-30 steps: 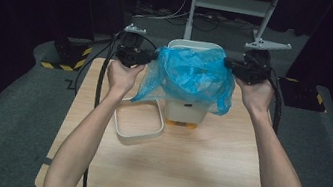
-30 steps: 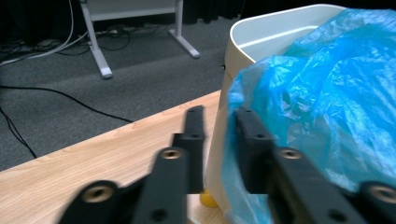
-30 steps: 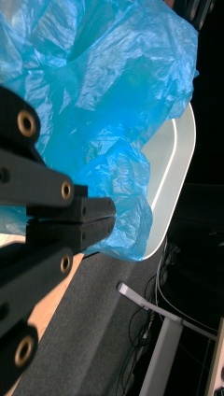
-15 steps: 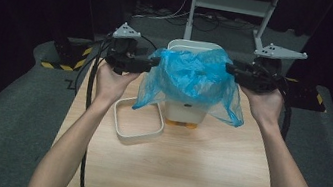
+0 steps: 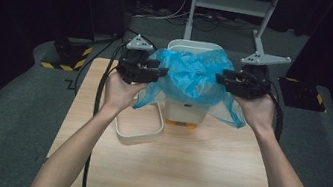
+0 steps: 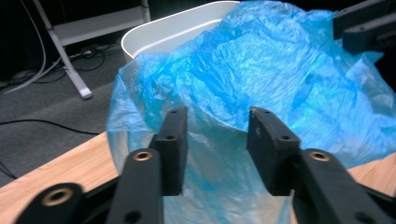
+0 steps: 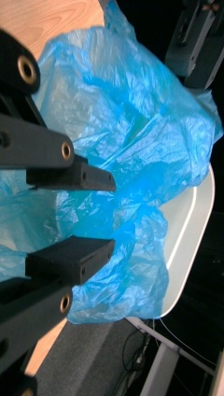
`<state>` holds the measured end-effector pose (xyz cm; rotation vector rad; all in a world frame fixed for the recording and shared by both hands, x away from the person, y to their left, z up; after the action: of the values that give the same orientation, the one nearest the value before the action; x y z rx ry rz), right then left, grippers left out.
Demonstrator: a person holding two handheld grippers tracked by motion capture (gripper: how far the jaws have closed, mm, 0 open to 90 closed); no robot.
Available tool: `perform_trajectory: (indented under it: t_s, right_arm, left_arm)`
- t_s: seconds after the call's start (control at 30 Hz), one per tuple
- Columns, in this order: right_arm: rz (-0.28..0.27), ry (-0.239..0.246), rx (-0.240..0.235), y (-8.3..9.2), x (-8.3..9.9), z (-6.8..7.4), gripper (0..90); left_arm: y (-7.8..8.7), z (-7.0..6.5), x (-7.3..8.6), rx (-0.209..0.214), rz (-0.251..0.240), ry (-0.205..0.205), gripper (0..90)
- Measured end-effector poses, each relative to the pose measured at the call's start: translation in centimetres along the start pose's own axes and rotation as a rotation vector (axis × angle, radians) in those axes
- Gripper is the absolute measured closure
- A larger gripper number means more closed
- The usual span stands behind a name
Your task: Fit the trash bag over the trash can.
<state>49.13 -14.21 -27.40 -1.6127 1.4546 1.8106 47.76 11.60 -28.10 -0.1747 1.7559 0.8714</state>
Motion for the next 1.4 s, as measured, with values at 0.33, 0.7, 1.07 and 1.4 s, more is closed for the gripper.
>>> perform_trajectory:
  t_s: [0.33,0.7,1.07,1.4]
  right_arm:
    - [0.011,0.018,-0.012,-0.6,0.0,0.1,89.6]
    - [-0.037,0.001,-0.001,0.2,-1.2,-0.1,89.9]
    - [-0.032,-0.014,0.012,-0.3,-1.6,-0.3,90.0]
    - [-0.031,-0.016,0.017,-1.1,-2.0,-0.6,90.0]
  left_arm:
    - [-0.5,0.7,0.2,0.013,0.025,0.006,84.4]
    - [0.3,-1.7,0.2,0.036,0.015,-0.020,40.9]
    - [-0.5,-2.2,1.4,-0.051,0.063,-0.115,62.6]
    - [0.0,-0.7,0.2,-0.099,0.069,-0.142,88.8]
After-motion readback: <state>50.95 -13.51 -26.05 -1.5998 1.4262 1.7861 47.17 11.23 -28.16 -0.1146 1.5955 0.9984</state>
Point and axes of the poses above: each handheld gripper's, and its own axes: y roughly backward along the jaws, x roughly out of its underside, z roughly to its left, the point moved 5 cm from there along -y, roughly forward along the jaws, and after that the axes turned 12 degrees about x, right-handed, at the moved point
